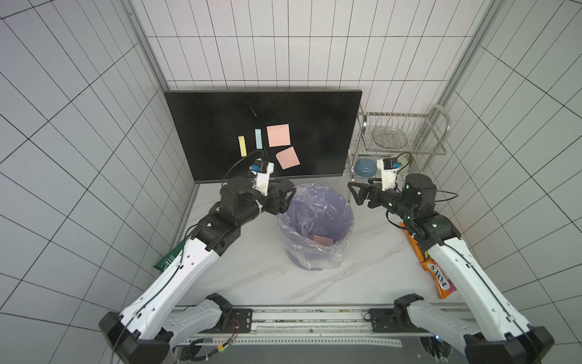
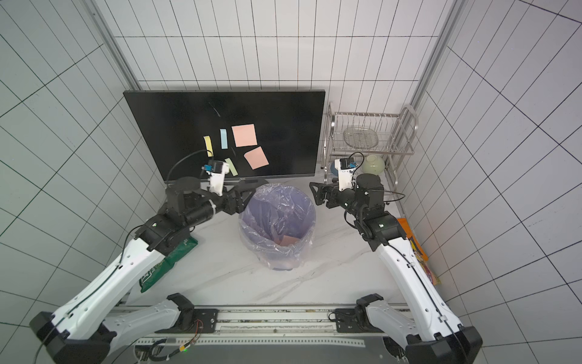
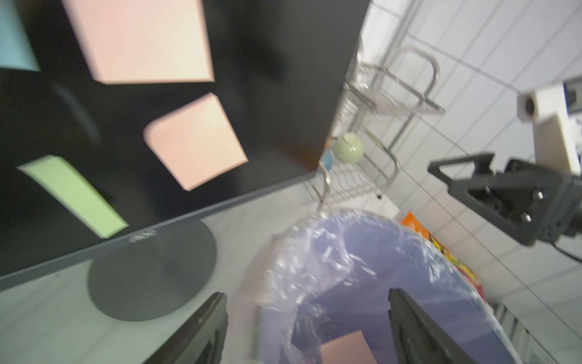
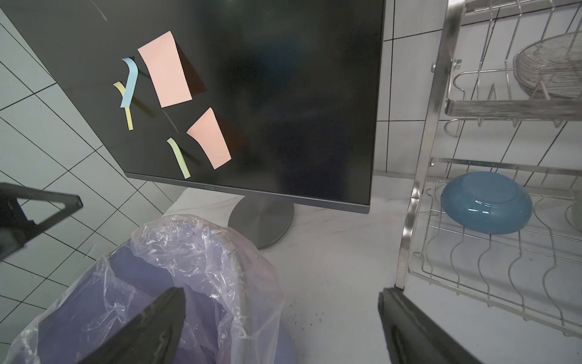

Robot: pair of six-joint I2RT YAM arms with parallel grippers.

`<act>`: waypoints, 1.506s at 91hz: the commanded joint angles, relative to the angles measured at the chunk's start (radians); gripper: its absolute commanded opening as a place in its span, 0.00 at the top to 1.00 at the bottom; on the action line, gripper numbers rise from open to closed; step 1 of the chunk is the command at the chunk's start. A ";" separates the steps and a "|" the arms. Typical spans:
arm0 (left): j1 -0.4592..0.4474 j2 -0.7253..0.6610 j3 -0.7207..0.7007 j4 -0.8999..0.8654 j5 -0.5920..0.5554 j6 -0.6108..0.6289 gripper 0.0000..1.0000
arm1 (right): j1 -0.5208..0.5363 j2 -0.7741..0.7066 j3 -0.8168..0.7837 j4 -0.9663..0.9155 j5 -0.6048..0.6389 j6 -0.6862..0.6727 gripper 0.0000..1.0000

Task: Remove the sticky note from the monitor
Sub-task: Place the sticky note in the trash bin, then tear off the sticky note from the monitor.

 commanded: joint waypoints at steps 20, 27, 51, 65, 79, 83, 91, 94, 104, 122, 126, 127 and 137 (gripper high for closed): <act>0.526 0.024 -0.149 0.506 0.523 -0.473 0.18 | 0.002 0.018 -0.012 0.086 -0.067 0.070 0.01; 0.558 0.065 -0.165 0.606 0.535 -0.543 0.18 | 0.004 0.019 -0.025 0.109 -0.076 0.087 0.01; 0.577 0.220 -0.165 0.795 0.536 -0.696 0.20 | 0.006 0.022 -0.040 0.133 -0.086 0.103 0.01; 0.577 0.278 -0.192 0.918 0.523 -0.766 0.23 | 0.007 0.019 -0.044 0.137 -0.092 0.103 0.01; 0.565 0.315 -0.199 0.986 0.516 -0.792 0.25 | 0.008 0.015 -0.044 0.135 -0.093 0.103 0.01; 0.556 0.320 -0.194 0.988 0.513 -0.788 0.26 | 0.006 0.013 -0.044 0.134 -0.092 0.102 0.01; 0.536 0.334 -0.186 0.980 0.497 -0.774 0.26 | 0.007 0.010 -0.042 0.131 -0.091 0.099 0.01; 0.533 0.340 -0.184 0.981 0.493 -0.772 0.26 | 0.006 0.009 -0.040 0.129 -0.090 0.099 0.01; 0.527 0.366 -0.179 0.998 0.485 -0.777 0.27 | 0.007 0.005 -0.036 0.120 -0.082 0.093 0.01; 0.525 0.397 -0.172 1.018 0.471 -0.781 0.29 | 0.006 -0.001 -0.033 0.110 -0.076 0.088 0.01; 0.527 0.400 -0.171 1.027 0.472 -0.786 0.31 | 0.006 -0.001 -0.033 0.110 -0.076 0.086 0.01; 0.527 0.401 -0.171 1.027 0.472 -0.788 0.31 | 0.007 -0.001 -0.032 0.111 -0.076 0.086 0.01; 0.526 0.401 -0.163 1.036 0.467 -0.792 0.35 | 0.006 -0.003 -0.031 0.110 -0.073 0.085 0.01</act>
